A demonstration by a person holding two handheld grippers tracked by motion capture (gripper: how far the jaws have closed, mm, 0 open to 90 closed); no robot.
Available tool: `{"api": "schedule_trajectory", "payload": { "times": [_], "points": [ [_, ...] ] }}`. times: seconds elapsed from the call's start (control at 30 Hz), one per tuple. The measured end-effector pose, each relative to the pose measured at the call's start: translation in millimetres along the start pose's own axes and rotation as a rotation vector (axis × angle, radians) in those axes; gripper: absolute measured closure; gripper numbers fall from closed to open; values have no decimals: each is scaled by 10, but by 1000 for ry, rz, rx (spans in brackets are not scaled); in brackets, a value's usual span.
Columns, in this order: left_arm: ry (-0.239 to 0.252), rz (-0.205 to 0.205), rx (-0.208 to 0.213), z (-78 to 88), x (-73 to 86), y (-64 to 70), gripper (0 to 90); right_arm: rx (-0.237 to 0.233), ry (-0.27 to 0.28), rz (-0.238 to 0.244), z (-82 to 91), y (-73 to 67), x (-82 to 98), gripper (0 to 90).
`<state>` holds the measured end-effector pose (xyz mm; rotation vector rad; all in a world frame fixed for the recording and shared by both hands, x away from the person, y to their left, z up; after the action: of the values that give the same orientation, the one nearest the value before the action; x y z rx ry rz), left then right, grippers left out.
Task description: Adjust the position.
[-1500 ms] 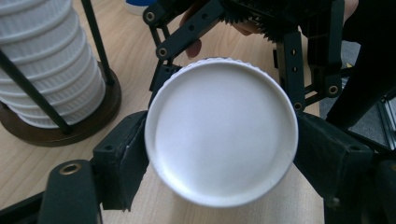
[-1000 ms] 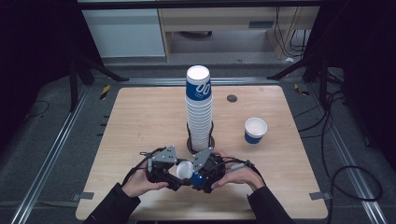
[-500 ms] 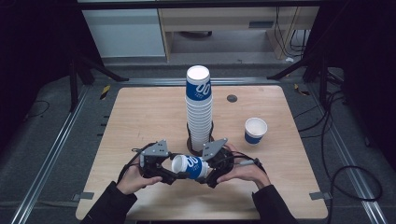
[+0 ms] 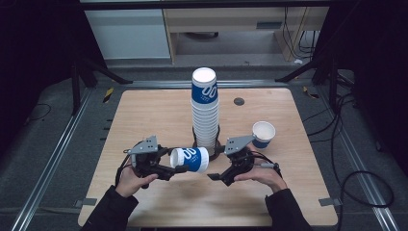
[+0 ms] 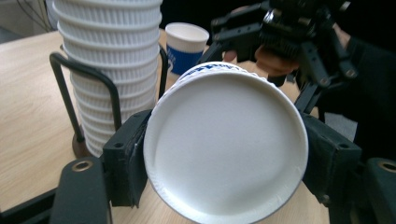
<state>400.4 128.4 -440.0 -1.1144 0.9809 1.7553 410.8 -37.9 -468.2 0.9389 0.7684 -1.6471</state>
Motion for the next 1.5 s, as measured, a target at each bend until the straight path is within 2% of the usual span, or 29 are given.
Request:
{"api": "schedule_trajectory", "payload": {
  "times": [0.37,0.6,0.8,0.93,1.07,1.2,1.37,1.5],
  "points": [
    [23,-1,69,-77,-30,152,266,-70,44,-9,-85,-87,-46,50],
    [15,-9,115,-130,-15,246,267,-118,69,-11,-123,-158,-75,52],
    [1,-17,129,-156,10,270,267,-145,75,1,-152,-200,-76,77],
    [-4,-13,137,-161,23,268,267,-164,84,13,-151,-224,-73,128],
    [-19,-5,144,-166,40,268,267,-177,66,19,-154,-232,-45,151],
    [-22,2,148,-159,37,266,245,-175,59,26,-125,-229,-48,160],
    [-58,-6,144,-105,52,244,194,-138,36,37,-43,-166,-28,161],
    [-130,-16,117,-118,153,189,177,-87,-23,68,-23,-112,33,160]
  ]
}}
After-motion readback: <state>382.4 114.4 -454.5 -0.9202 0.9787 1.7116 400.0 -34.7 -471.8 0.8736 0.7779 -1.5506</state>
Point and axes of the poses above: each handheld gripper's, and its own axes: z roughly backward along the jaws, x roughly out of its underside, y roughly to its right, the point moved 8 cm from there along -z, roughly forward along the jaws, and after that the axes turned 2 degrees about y, right-handed, at the moved point
